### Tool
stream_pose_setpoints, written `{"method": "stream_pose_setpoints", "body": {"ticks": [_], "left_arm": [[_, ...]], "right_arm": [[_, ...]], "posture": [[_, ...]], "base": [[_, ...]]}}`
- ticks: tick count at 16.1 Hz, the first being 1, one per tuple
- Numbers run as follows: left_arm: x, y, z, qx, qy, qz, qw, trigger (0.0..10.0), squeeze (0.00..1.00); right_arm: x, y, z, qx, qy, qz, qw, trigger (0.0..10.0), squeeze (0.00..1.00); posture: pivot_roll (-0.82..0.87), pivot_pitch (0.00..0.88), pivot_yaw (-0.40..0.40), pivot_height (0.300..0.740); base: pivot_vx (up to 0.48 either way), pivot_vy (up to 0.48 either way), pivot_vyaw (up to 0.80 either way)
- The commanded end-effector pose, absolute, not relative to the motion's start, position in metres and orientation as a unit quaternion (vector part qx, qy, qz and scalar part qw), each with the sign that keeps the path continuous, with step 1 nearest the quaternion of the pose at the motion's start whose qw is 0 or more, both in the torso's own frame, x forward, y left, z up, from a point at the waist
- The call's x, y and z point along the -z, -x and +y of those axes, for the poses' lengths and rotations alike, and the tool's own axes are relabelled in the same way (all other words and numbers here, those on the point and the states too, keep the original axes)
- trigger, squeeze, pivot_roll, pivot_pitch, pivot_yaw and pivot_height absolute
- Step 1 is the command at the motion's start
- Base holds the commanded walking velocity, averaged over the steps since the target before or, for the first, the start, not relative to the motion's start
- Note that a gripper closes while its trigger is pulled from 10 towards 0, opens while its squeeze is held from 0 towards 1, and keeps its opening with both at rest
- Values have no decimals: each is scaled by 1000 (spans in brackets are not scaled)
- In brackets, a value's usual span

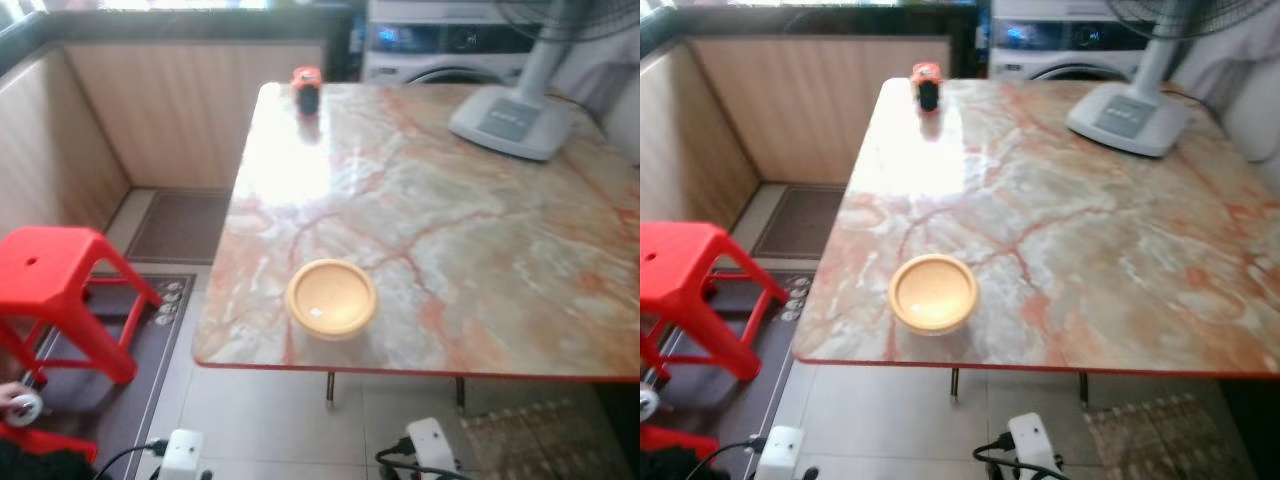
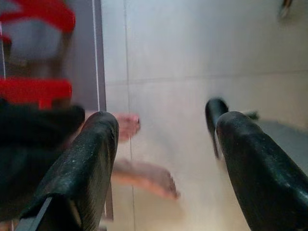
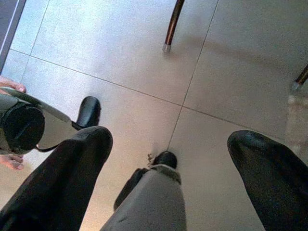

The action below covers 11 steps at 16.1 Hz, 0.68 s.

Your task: Restocking fridge

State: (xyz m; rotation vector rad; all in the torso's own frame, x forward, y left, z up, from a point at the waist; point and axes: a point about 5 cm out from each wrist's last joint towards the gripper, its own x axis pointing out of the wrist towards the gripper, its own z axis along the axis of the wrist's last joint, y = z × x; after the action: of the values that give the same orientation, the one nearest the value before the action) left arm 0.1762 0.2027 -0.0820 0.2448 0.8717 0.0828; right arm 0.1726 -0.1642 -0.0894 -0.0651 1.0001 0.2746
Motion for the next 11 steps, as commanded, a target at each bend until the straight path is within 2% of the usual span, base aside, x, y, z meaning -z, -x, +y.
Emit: {"method": "stream_pose_setpoints", "body": {"ticks": [1,3,5,6,11], "left_arm": [[81,-175,205,-46,-126,411,902,10000,0],[75,-181,210,-63,-126,376,916,10000,0],[62,-187,225,-117,-124,308,936,10000,0],[61,-186,227,-122,-128,301,937,10000,0],[57,-159,240,-158,-152,245,944,10000,0]], "right_arm": [[92,-166,-168,-125,29,489,863,10000,0],[93,-165,-168,-125,29,490,862,10000,0],[93,-163,-167,-131,33,494,859,10000,0],[94,-163,-167,-133,35,495,858,10000,0],[96,-157,-170,-136,42,500,854,10000,0]], "posture": [[-64,82,-7,740],[-52,83,-7,740],[-38,83,-6,740],[-37,83,-6,740],[-52,79,2,740]], "base": [[0,0,0],[0,0,0],[0,0,0],[0,0,0],[0,0,0]]}}
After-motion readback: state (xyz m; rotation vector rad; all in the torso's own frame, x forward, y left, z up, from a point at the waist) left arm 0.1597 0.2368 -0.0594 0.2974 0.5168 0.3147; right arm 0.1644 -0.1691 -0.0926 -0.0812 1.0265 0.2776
